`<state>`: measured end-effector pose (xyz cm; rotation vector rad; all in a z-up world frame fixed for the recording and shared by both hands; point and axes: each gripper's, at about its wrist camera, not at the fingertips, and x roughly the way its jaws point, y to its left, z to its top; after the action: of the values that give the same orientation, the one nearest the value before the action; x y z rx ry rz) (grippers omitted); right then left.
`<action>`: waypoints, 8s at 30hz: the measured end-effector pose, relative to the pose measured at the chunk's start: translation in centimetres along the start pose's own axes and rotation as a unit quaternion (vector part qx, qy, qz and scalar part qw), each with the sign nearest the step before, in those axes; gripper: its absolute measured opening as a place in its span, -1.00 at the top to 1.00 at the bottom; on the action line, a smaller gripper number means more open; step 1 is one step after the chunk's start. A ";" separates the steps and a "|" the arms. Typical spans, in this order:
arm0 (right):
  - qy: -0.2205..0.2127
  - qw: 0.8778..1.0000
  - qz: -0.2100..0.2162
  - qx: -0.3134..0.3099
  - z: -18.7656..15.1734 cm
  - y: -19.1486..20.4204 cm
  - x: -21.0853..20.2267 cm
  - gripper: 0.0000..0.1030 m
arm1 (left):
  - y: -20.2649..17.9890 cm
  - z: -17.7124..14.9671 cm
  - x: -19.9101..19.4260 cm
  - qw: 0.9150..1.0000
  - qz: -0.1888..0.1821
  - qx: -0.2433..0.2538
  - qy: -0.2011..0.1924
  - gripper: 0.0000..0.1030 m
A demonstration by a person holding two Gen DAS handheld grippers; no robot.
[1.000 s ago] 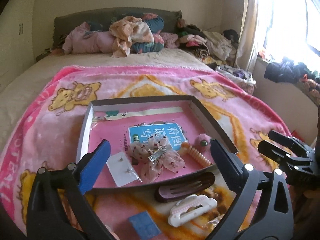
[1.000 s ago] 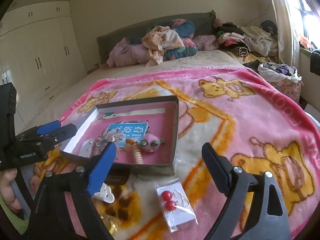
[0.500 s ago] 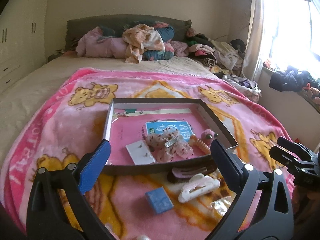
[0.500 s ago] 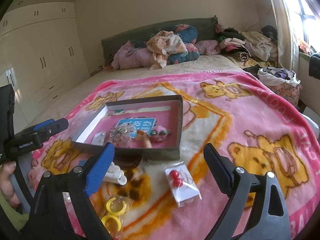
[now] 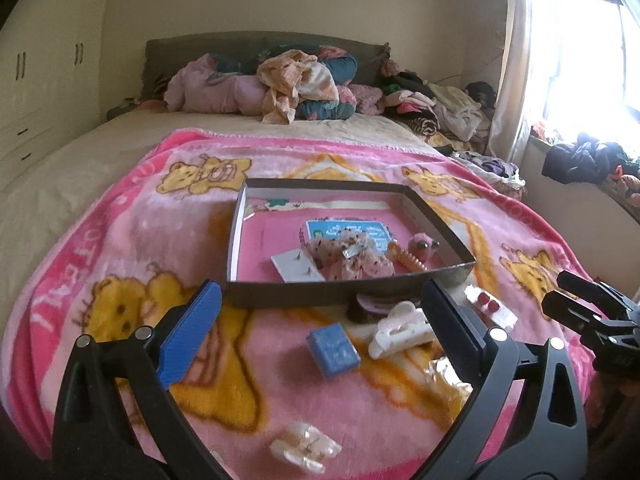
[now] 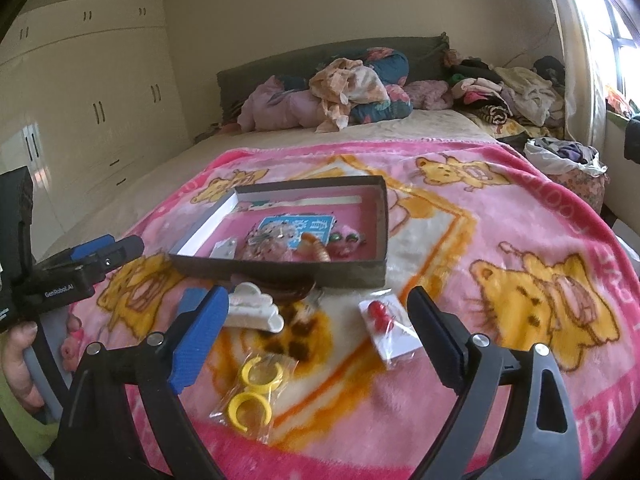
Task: Organize jewelry
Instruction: 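Open and lift both tools away from the tray, then move the left tool onto the clear claw clip while the right tool reaches the yellow bangles bag, then carry the claw clip with the left tool into the tray while the right tool carries the bangles, then open the right tool to drop the bangles bag while the left tool releases the claw clip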
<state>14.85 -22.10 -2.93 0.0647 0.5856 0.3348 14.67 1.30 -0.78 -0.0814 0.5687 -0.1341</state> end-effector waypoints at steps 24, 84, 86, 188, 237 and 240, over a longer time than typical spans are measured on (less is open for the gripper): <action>-0.004 0.998 0.014 -0.053 -4.0 5.4 0.9 -0.74 | 2.4 -3.7 -2.6 1.000 0.019 0.011 -0.017 -0.77; 0.052 0.999 0.001 -0.011 -8.2 2.7 4.5 0.32 | -1.3 -9.1 2.0 0.991 -0.027 0.101 0.088 0.24; 0.051 0.999 0.001 -0.009 -8.0 2.5 4.2 0.32 | -1.8 -8.8 2.0 0.990 -0.032 0.102 0.087 0.24; 0.037 0.998 -0.042 -0.012 6.1 -3.6 14.5 0.32 | 0.0 4.8 15.7 0.997 0.002 0.032 0.075 0.24; 0.018 0.999 -0.049 -0.003 6.3 -3.3 13.6 -0.68 | 3.6 3.8 13.7 0.997 0.039 -0.023 0.060 -0.63; 0.012 0.999 -0.050 -0.007 5.9 -3.2 12.4 -0.70 | 3.4 3.7 12.8 0.998 0.038 -0.023 0.055 -0.69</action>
<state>28.77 -20.85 -5.08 0.0175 0.6080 0.2431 27.75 2.86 -4.85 -0.0968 0.6836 -0.0519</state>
